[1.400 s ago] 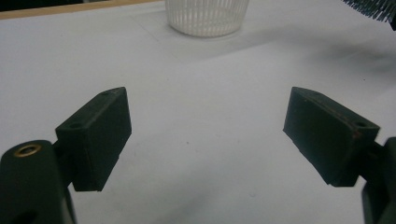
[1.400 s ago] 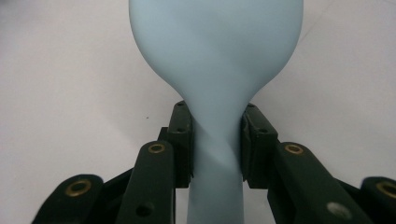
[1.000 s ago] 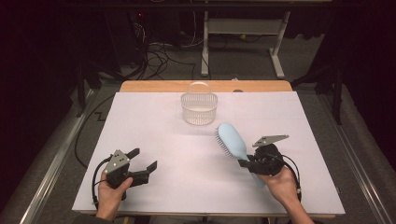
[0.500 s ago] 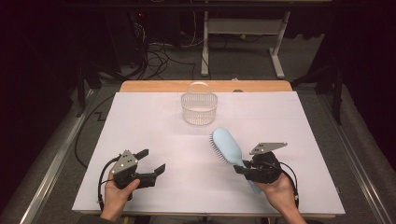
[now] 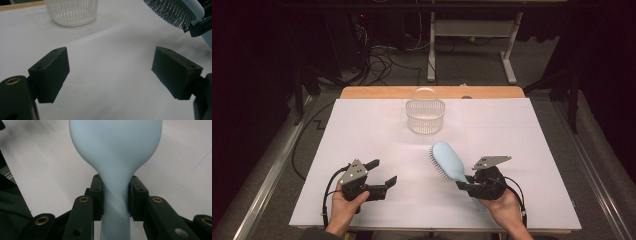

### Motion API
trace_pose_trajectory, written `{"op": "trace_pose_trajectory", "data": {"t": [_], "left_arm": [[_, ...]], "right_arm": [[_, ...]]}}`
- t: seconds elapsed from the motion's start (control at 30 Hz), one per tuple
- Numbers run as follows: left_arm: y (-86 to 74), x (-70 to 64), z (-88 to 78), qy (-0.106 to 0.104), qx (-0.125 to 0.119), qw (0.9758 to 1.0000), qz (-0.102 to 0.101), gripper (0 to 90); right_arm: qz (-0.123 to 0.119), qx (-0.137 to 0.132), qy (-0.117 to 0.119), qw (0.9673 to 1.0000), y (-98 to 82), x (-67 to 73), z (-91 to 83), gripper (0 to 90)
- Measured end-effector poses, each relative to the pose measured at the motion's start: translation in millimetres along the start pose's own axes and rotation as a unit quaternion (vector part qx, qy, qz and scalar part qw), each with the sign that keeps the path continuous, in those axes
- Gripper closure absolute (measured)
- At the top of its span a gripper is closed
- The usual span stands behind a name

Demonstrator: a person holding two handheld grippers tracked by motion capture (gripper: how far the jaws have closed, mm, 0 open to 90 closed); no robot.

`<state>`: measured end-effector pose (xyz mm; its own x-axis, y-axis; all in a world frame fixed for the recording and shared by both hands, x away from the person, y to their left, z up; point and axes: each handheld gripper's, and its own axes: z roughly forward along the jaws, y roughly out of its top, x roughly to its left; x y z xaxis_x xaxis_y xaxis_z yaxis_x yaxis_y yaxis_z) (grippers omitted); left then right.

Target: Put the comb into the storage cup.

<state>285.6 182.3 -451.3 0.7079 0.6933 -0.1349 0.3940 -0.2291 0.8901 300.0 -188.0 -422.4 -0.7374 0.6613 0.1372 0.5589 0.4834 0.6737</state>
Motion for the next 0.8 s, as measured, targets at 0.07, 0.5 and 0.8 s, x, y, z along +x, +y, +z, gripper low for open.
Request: {"op": "trace_pose_trajectory", "data": {"t": [0.07,0.5,0.8], "left_arm": [[1.8,-2.5,3.7,-0.007,0.001,1.0000,0.000,15.6],[15.5,-20.1,24.8,-0.044,0.011,0.9989,0.010,15.9],[24.5,-32.3,38.2,-0.064,0.020,0.9976,0.016,16.0]], "right_arm": [[0.000,-0.004,0.001,1.0000,0.4,1.3,-0.3,70.6],[-0.004,-0.015,0.011,0.9998,2.4,8.7,0.4,70.6],[-0.012,-0.014,0.012,0.9998,4.7,14.0,3.2,70.6]]}}
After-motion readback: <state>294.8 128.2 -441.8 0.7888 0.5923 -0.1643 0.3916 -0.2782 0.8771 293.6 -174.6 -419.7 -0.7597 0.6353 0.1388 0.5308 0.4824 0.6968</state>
